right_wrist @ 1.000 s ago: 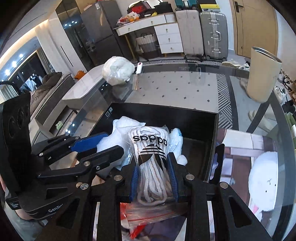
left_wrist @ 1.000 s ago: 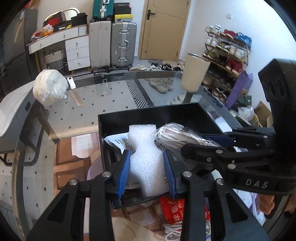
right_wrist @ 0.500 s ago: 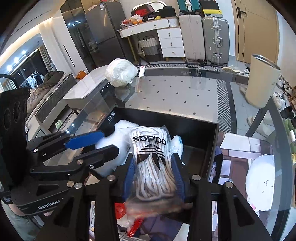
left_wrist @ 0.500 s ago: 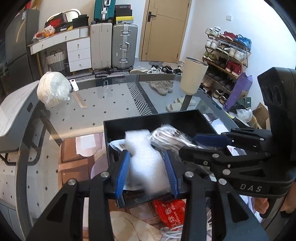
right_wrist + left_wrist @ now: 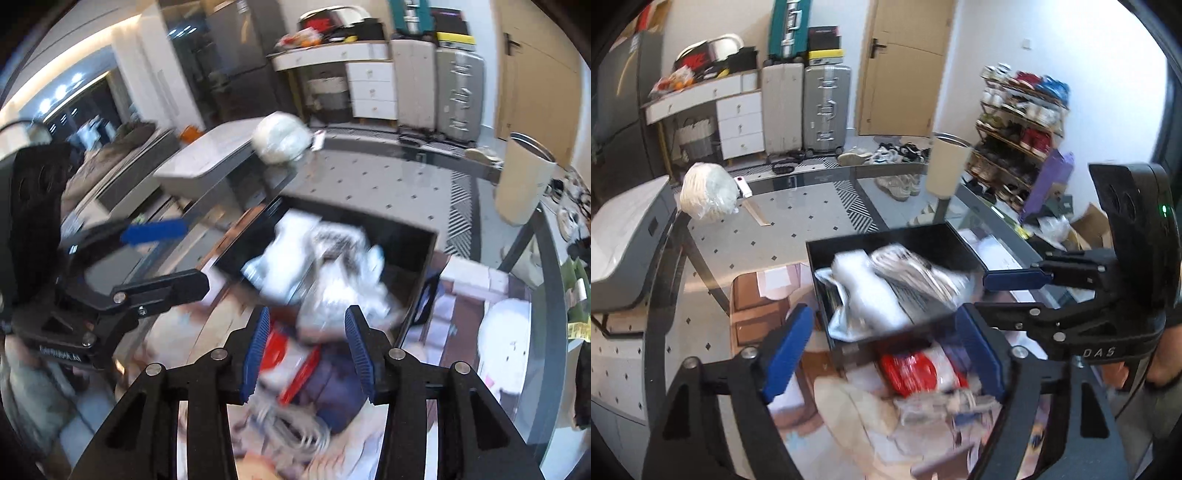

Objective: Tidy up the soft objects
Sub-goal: 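Move both grippers back over the table toward the white cable and red packet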

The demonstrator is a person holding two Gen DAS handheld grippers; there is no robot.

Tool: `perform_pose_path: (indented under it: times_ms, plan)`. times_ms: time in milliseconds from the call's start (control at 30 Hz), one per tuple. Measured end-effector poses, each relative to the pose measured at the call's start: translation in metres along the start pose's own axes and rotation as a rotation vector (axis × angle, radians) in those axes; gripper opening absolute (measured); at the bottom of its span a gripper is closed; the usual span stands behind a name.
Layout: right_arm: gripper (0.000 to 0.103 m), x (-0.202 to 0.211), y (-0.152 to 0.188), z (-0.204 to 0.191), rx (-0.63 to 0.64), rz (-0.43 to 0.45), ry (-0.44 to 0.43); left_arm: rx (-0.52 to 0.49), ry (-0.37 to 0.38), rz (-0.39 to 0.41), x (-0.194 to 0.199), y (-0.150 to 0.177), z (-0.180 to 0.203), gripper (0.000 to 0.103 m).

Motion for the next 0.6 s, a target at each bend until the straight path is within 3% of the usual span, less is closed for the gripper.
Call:
perform_pose_path:
  times_ms: [67, 167, 400, 500, 600]
  plan:
    - [0.045, 0.005, 0.016, -0.009, 0.041, -0.019, -0.004, -0.033, 0.005, -0.009, 0.008, 0.010, 0.005, 0.080]
    - [0.045, 0.000, 0.040, -0.018, 0.082, -0.068, 0.019, -0.005, 0.044, -0.103, 0.006, 0.036, 0.007, 0.080]
    - [0.044, -0.029, 0.074, -0.006, 0.108, -0.182, 0.163, 0.020, 0.099, -0.303, -0.020, 0.094, 0.018, 0.080]
    - [0.040, -0.030, 0.076, -0.015, 0.107, -0.208, 0.114, 0.021, 0.097, -0.335, -0.028, 0.098, 0.023, 0.080]
    - [0.040, -0.036, 0.080, -0.027, 0.078, -0.263, -0.048, 0.022, 0.093, -0.325, -0.026, 0.095, 0.025, 0.080]
Point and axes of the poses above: each gripper's, at about its wrist camera, not at the fingertips, and x roughly against the way its jaws point, z to its right, y to its underside, the point moved 1 cm from there along -x, roughly the way its jaws point, and after that the axes turned 1 degree about z, right-handed, at the moved point
